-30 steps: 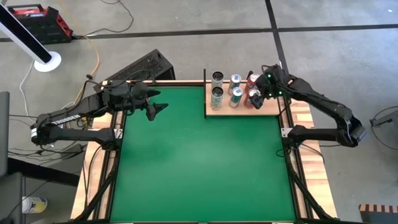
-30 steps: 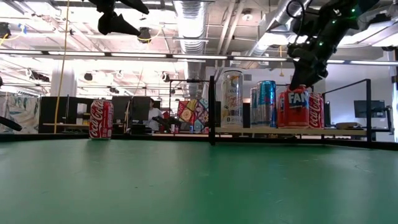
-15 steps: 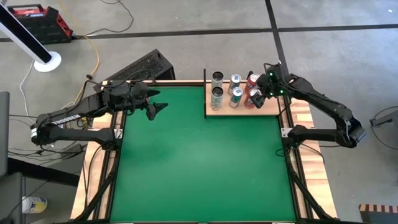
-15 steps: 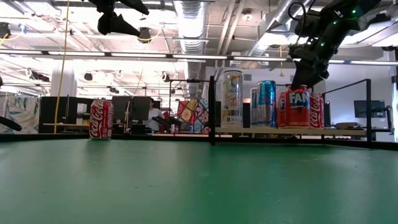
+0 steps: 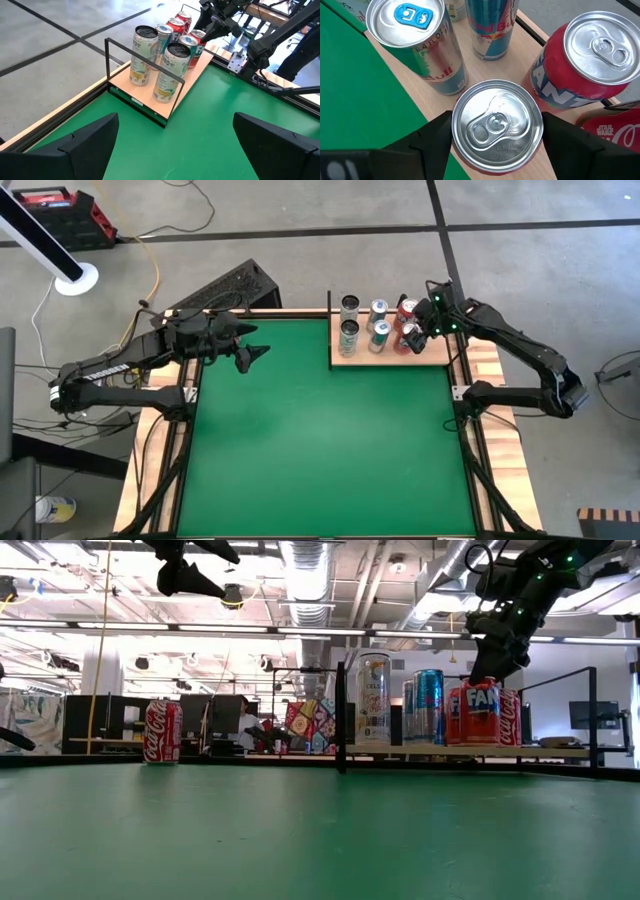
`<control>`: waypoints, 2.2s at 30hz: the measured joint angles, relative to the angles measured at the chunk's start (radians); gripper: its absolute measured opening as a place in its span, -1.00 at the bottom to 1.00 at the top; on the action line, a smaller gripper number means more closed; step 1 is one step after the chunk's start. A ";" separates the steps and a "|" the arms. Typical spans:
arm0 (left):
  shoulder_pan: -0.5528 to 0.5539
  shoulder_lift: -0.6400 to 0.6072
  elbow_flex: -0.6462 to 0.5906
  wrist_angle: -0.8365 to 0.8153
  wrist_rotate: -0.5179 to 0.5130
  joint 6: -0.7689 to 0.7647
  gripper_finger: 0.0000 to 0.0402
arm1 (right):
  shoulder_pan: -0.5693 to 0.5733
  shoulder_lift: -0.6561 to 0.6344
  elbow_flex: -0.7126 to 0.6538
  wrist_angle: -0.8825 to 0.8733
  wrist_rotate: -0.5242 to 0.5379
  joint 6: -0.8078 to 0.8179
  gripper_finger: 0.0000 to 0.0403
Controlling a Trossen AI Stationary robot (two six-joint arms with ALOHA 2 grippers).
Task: Place canned beverage on shelf
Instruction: Put the orange soda can on the shelf aligned with the other orange soda can
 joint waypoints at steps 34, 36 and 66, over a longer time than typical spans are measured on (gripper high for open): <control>0.000 0.000 0.000 0.000 0.000 0.011 0.88 | 0.002 0.002 0.095 -0.087 0.063 0.054 0.83; 0.000 0.000 0.000 0.000 0.000 0.020 0.88 | 0.002 0.002 0.095 -0.086 0.063 0.063 0.83; 0.000 0.000 0.000 0.000 0.000 0.043 0.88 | 0.036 0.042 0.095 -0.116 0.064 0.115 0.58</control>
